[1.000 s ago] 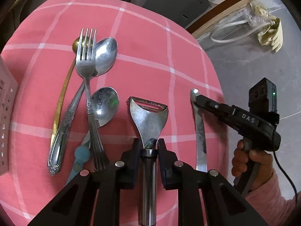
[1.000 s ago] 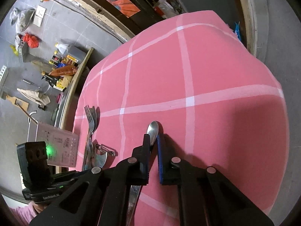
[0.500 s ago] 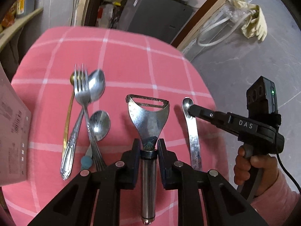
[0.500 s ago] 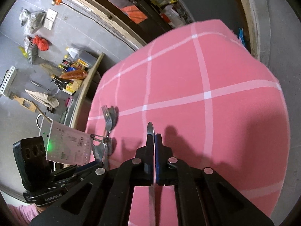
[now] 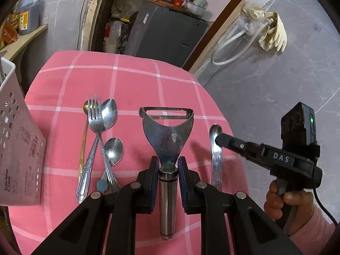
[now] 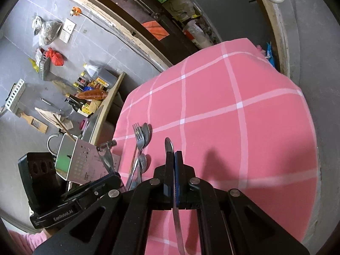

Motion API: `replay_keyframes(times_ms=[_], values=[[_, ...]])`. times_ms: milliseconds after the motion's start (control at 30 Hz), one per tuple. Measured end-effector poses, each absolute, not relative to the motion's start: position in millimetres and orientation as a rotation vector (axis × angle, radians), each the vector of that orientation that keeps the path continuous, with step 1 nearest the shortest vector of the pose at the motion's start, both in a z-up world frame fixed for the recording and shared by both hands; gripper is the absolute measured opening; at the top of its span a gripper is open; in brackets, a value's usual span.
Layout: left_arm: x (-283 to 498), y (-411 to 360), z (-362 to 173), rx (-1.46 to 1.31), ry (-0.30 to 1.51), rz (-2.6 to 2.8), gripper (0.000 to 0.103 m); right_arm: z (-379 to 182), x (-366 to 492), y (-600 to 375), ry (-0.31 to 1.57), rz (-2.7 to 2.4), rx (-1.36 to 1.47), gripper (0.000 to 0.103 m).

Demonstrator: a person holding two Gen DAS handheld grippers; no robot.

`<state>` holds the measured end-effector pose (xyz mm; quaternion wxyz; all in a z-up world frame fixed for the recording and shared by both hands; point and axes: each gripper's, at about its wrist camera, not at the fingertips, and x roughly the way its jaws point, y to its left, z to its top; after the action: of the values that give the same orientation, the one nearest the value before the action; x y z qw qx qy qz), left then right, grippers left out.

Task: Organize utensils
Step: 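Lift the peeler and knife and carry both over the white caddy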

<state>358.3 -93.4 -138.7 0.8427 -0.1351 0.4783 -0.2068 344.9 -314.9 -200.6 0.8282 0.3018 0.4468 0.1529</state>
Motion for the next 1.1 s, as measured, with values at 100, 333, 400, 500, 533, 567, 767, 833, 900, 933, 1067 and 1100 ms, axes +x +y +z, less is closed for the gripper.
replay_keyframes(times_ms=[100,333,400,500,533,567,767,833,900,933,1067,1100], values=[[354,-90,-134,-0.285,0.991,-0.438,0.017,-200,336,-313,0.932,0.311,0.658,0.002],[346,-84,-119,-0.265,0.944,-0.436,0.017,-185,319,-309,0.859,0.281,0.655,0.002],[345,-82,-113,-0.262,0.932,-0.437,0.017,-177,315,-308,0.832,0.277,0.653,0.002],[343,-78,-101,-0.252,0.904,-0.440,0.017,-164,312,-308,0.790,0.277,0.648,0.002],[342,-76,-97,-0.250,0.896,-0.440,0.017,-160,310,-307,0.779,0.278,0.647,0.002],[342,-75,-93,-0.248,0.889,-0.442,0.017,-154,310,-306,0.763,0.280,0.645,0.002],[339,-59,-59,-0.239,0.832,-0.436,0.017,-122,310,-295,0.696,0.299,0.629,0.002],[337,-52,-48,-0.242,0.816,-0.433,0.017,-110,313,-288,0.674,0.311,0.619,0.002],[336,-43,-34,-0.239,0.796,-0.426,0.017,-97,317,-280,0.651,0.328,0.608,0.002],[336,-39,-28,-0.237,0.785,-0.421,0.017,-91,319,-275,0.641,0.337,0.602,0.002],[333,-17,0,-0.237,0.734,-0.395,0.017,-62,331,-254,0.586,0.386,0.585,0.002],[333,-11,6,-0.242,0.722,-0.388,0.017,-56,332,-248,0.573,0.396,0.581,0.002]])
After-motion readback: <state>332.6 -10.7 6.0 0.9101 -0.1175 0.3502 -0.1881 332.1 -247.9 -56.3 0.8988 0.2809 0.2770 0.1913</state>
